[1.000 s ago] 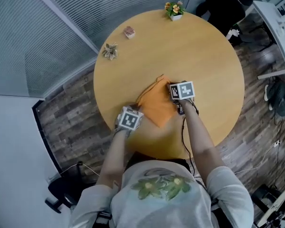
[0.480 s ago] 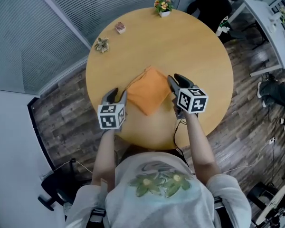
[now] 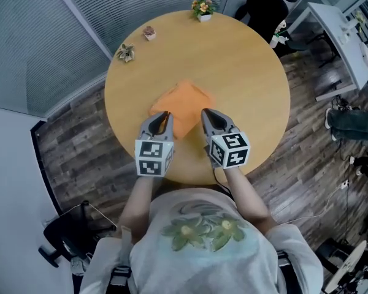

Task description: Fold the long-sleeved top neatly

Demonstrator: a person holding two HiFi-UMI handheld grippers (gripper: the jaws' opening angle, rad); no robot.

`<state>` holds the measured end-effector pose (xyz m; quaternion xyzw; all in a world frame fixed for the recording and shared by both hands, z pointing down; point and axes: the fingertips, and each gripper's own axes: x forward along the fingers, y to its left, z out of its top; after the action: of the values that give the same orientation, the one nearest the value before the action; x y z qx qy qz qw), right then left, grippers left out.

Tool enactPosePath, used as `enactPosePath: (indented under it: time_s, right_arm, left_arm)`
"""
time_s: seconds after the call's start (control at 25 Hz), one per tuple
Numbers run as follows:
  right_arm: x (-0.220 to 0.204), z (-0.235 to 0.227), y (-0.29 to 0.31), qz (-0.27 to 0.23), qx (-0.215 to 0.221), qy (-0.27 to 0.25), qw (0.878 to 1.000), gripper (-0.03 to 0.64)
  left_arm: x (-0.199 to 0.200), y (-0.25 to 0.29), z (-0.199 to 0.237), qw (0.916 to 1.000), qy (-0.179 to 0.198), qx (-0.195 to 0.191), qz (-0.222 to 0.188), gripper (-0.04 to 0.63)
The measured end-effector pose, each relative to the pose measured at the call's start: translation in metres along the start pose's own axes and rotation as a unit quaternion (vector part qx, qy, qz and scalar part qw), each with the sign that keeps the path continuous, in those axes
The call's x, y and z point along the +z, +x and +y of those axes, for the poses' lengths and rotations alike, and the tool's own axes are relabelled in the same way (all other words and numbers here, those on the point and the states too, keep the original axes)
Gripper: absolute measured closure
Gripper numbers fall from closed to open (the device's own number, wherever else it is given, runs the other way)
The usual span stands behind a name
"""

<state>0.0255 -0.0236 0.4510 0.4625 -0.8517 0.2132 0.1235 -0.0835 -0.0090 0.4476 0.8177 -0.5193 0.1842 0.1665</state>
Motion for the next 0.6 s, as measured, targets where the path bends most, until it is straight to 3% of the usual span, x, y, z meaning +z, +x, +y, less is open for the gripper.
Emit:
enactPosePath:
  time_s: [0.28,0.6]
  right_arm:
    - [-0.014,0.015,-0.023,0.02,0.01,-0.038,0.999,0.6]
    - [-0.012,0.027,-0.038,0.026,0.022,-0.062,0.997,0.6]
  left_arm:
    - [-0.004,-0.008,-0.03,0.9996,-0.022,-0.015,-0.007,0.591]
    - [-0.01,-0.015,-0.044,0.9993,-0.008,-0.035,0.002,0.592]
